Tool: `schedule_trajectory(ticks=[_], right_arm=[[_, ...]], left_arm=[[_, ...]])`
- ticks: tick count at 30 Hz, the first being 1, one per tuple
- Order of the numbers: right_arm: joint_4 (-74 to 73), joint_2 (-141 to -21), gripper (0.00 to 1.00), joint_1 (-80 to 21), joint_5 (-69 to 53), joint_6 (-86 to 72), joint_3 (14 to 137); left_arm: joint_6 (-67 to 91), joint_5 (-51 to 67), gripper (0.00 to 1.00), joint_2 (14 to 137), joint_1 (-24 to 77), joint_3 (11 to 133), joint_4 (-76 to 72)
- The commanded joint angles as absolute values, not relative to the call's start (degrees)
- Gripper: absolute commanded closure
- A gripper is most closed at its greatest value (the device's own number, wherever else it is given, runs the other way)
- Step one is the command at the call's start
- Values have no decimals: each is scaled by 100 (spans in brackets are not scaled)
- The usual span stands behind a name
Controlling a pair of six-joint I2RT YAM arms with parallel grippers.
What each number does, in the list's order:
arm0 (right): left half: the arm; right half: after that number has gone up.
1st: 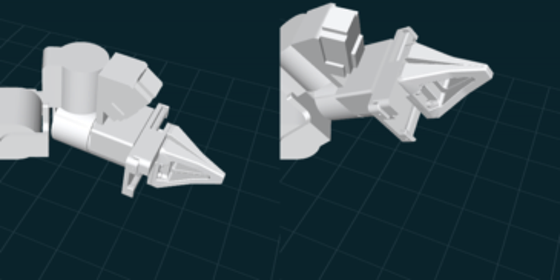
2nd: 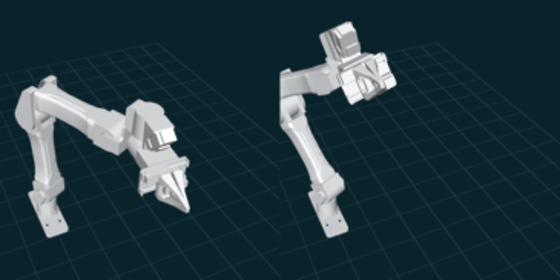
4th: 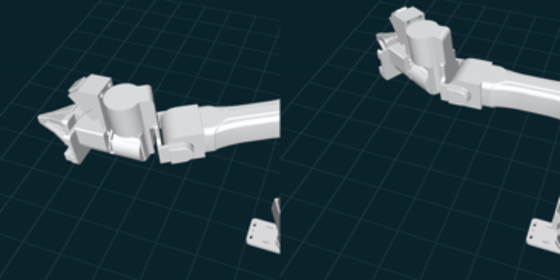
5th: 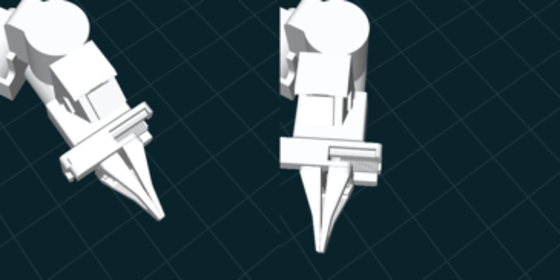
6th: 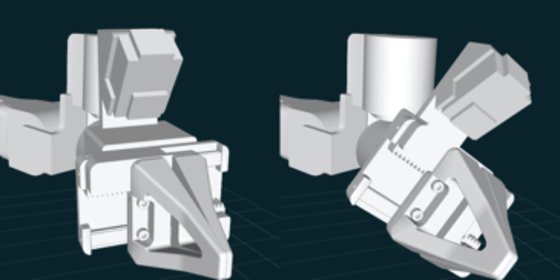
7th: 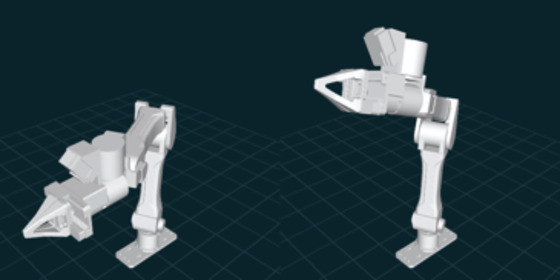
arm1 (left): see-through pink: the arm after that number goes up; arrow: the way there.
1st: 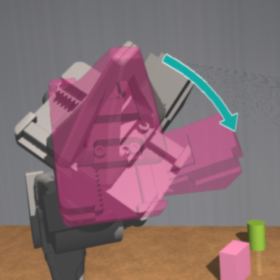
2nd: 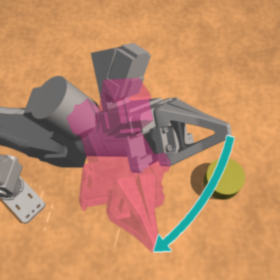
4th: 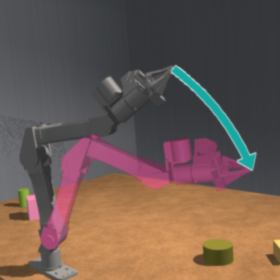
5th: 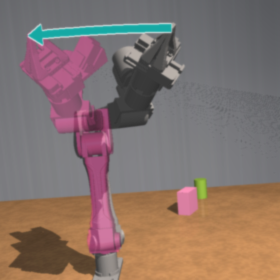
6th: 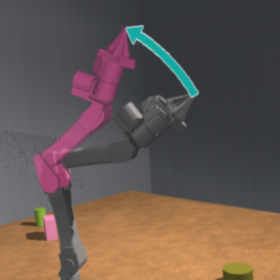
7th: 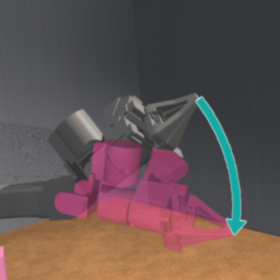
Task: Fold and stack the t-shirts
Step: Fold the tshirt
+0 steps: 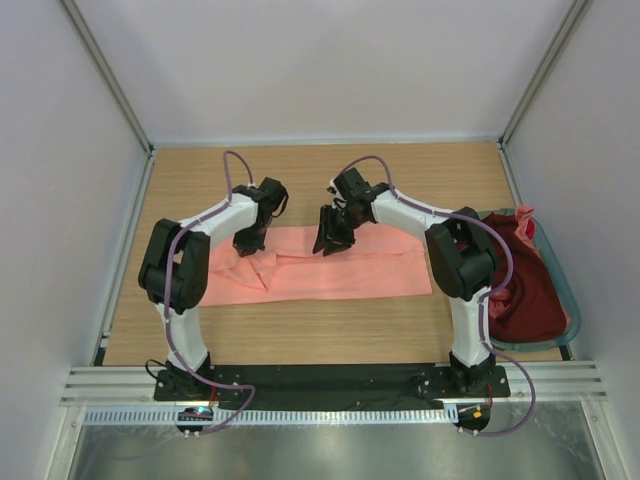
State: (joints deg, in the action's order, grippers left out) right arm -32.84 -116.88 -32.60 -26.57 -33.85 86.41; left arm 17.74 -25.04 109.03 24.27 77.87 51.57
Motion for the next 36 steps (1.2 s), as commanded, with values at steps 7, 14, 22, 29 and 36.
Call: schedule_trajectory(ticks=[7,14,22,29,36], right_arm=[[-3120,-11408,60,-3261,-2786,-3445,8701],[-2980,-11627,60,-3278,-2935,-3568,8806],[-2874,-11909,59,-3498,-3076,-3805,9123],[-1864,-12120,59,-3893,-3533,-5053,8974],[-1301,-12523,60,-4218,-3893,-5634,9245]], left_arm=[[2144,-2487,100,9759,2443,7278,5563],[2662,-2303,100,9036,2452,6680,6038],[3023,-2171,100,8745,2479,6328,6354],[3471,-1723,98,8622,2479,6258,6820],[3920,-1511,81,8078,2470,5941,7040]])
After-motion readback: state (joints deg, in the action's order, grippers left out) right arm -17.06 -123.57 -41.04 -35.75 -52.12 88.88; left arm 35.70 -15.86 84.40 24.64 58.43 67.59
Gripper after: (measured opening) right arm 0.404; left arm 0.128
